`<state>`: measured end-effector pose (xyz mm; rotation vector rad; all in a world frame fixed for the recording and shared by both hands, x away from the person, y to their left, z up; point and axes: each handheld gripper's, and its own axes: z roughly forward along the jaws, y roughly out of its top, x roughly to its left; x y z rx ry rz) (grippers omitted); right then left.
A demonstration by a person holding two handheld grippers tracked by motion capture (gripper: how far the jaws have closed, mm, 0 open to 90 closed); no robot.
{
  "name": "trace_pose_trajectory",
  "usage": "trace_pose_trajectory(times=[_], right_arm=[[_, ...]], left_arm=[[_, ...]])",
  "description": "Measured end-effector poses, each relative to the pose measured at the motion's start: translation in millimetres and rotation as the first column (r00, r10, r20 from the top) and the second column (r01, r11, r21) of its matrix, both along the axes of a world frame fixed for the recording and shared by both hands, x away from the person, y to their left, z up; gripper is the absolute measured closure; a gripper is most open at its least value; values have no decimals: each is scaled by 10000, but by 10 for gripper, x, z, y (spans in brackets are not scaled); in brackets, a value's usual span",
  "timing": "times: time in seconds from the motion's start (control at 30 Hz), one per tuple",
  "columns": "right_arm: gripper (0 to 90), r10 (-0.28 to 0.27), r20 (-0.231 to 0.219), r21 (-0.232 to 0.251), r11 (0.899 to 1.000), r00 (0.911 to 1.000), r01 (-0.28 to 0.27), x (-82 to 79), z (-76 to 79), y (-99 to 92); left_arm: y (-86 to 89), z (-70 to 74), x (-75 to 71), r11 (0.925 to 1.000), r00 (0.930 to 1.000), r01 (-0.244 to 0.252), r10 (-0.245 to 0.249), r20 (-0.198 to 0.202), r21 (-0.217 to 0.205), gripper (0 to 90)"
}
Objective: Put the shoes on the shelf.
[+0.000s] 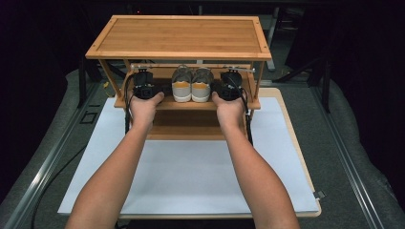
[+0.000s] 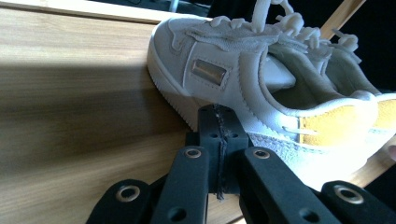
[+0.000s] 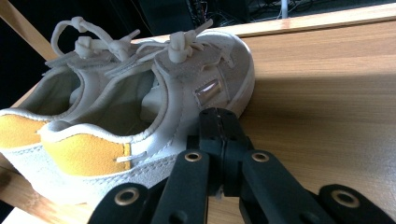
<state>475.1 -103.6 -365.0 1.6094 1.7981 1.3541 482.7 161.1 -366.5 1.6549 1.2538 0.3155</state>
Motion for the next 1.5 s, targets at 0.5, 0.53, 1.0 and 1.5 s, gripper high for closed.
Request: trace_pose_trajectory(times=[0.5,0.53,1.0,1.5], right_arm=[[900,29,-33,-21,10000,10000,-29,42,-16,10],[900,35,-23,-15,10000,10000,-35,40,-17,9],[895,-114,48,-86,9999,9999,115,28,-20,10],[857,144,302,-10,9999,9994,-144,-205,9,-38]], left_arm=[[13,-36,53,9998,10000,9,-9,-33,-186,900],[15,-37,52,9998,10000,38,-39,-31,-185,900],[58,-49,61,9983,9996,162,-175,-231,-561,898],[177,-48,-172,9943,9996,289,-281,93,-1029,896]])
